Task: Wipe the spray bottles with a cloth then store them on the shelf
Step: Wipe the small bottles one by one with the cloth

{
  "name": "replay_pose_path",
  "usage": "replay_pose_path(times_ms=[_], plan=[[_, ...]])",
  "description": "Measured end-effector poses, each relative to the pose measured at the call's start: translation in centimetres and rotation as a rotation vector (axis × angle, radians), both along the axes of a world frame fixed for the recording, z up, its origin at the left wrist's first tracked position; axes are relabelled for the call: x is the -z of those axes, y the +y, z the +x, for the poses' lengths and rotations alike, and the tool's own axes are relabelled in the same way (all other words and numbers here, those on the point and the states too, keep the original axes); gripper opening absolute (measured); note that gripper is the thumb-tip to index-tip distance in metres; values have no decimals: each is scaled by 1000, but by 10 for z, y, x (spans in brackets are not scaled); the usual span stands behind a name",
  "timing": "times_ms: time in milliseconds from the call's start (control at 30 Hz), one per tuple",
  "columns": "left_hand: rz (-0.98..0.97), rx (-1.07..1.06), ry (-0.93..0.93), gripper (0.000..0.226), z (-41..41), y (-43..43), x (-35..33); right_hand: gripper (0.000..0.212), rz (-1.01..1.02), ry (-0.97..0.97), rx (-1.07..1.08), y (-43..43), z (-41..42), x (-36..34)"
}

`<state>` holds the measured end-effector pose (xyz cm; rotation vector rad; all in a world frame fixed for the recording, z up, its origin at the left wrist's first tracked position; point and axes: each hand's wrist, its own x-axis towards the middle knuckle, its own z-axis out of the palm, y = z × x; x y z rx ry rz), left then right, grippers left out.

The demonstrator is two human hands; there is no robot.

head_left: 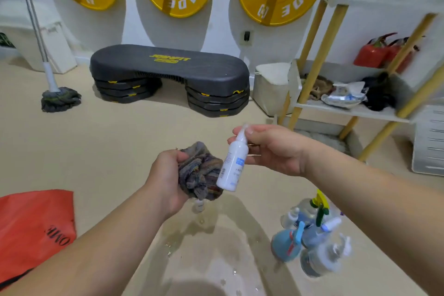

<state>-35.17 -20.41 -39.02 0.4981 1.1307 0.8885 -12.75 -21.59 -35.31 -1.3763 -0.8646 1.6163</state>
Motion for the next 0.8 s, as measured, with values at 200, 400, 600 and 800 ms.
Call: replay_pose_path(times_ms=[200, 400, 600, 800], plan=[[10, 172, -93, 40, 25, -40, -35, 28, 63, 53, 46, -47, 1, -44], [-11, 435, -145, 37, 38, -61, -41, 26, 137, 155, 99, -70, 5, -44], [78, 573, -203, 44, 37, -56, -39, 27, 176, -20, 35, -68, 20, -44], [413, 456, 214, 44, 45, -62, -32, 31, 195, -72, 50, -69, 30, -31]])
